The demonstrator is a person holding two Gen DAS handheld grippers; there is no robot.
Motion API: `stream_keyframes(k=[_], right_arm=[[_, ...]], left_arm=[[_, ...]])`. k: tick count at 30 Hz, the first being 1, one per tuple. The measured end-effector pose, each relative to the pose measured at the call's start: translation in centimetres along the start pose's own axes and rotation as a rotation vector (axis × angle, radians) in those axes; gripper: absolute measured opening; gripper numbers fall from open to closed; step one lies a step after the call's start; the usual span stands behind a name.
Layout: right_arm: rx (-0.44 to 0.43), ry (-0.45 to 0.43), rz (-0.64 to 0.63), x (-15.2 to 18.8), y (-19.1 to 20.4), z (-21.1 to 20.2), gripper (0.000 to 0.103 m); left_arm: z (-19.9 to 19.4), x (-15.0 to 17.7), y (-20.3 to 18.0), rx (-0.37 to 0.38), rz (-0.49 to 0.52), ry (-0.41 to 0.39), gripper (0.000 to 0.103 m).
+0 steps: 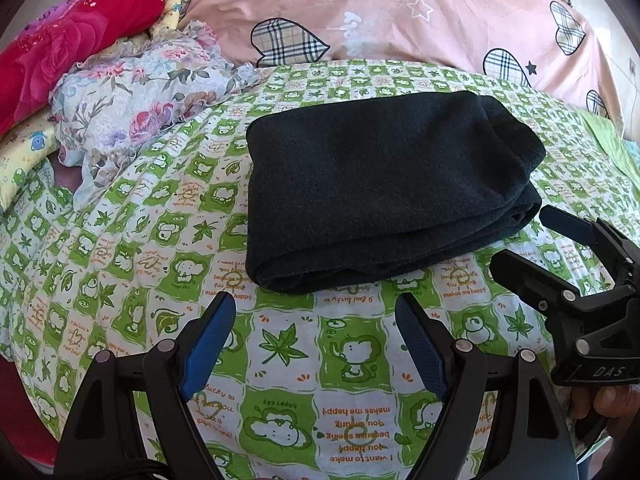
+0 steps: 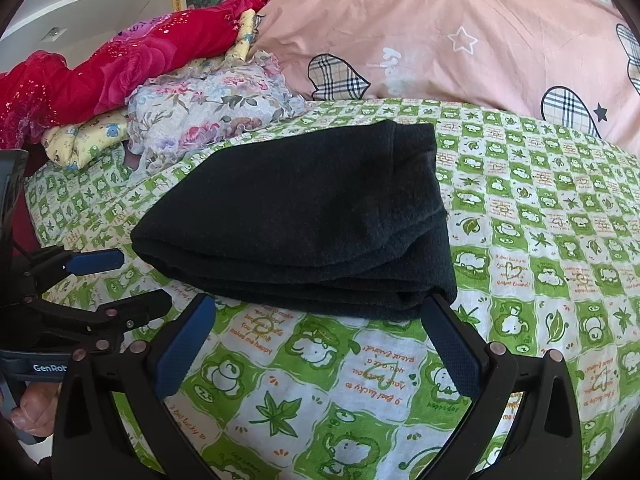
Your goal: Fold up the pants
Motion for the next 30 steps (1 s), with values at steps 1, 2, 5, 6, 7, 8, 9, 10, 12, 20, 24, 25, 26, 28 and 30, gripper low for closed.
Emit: stream_keyframes(k=[1, 2, 5, 6, 7, 8, 9, 10, 12, 20, 24, 25, 26, 28, 30], right_arm=[[-0.002, -0.002, 0.001, 0.0, 0.1, -0.1, 0.102], [-0.008, -0.005, 0.002, -0.2, 0.1, -0.3, 0.102], [-0.017, -0.014, 0.003, -0.4, 0.4, -0.7, 0.102], [-0.017, -0.013, 0.002, -0.5, 0.5, -0.7, 0.102], [-0.017, -0.012, 0.001, -0.6, 0.5, -0.8, 0.102], [-0.016, -0.010, 0.000, -0.7, 0.6, -0.9, 0.102], [-0.014, -0.009, -0.002, -0.8, 0.7, -0.9, 0.102], [-0.015, -0.007, -0.005, -1.0, 0.9, -1.0, 0.102], [-0.017, -0.002, -0.015, -1.3, 1.2, -1.0, 0.102], [-0.015, 0.000, -0.029, -2.4, 1.9, -1.4, 0.102], [-0.018, -0.001, -0.017, -2.7, 1.9, -1.6, 0.102], [-0.020, -0.002, -0.014, -2.8, 1.9, -1.7, 0.102], [-0.023, -0.003, -0.011, -2.9, 1.9, -1.7, 0.102], [-0.022, -0.004, -0.010, -3.0, 1.9, -1.8, 0.102], [-0.024, -0.004, -0.011, -3.0, 1.9, -1.8, 0.102]], left_arm=[[0.0, 0.0, 0.0, -0.002, 0.000, 0.001, 0.082], [0.0, 0.0, 0.1, -0.002, 0.000, 0.001, 0.082], [0.0, 0.0, 0.2, -0.002, -0.003, 0.003, 0.082], [-0.1, -0.1, 0.2, -0.001, -0.003, 0.003, 0.082], [-0.1, -0.1, 0.2, 0.000, -0.004, 0.002, 0.082], [-0.2, -0.1, 0.3, 0.000, -0.006, 0.001, 0.082], [-0.2, -0.2, 0.3, 0.001, -0.007, 0.000, 0.082], [-0.3, -0.2, 0.4, 0.001, -0.007, -0.001, 0.082], [-0.3, -0.2, 0.4, 0.001, -0.007, 0.000, 0.082], [-0.4, -0.2, 0.4, 0.000, -0.009, -0.001, 0.082], [-0.4, -0.4, 0.5, 0.004, -0.012, 0.001, 0.082], [-0.4, -0.4, 0.6, 0.005, -0.012, 0.001, 0.082], [-0.5, -0.4, 0.6, 0.004, -0.013, 0.001, 0.082], [-0.6, -0.5, 0.6, 0.004, -0.012, 0.000, 0.082], [-0.6, -0.5, 0.7, 0.001, -0.012, -0.003, 0.082]])
Point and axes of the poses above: each gripper's, at about its wrist camera, not at the fingertips, and z roughly the way its jaws point, y to its left, x to its underside, the point moved 4 cm from there along z, roughly the way its jaws point, and after that the axes turned 13 degrees about z, right-handed, at the moved point
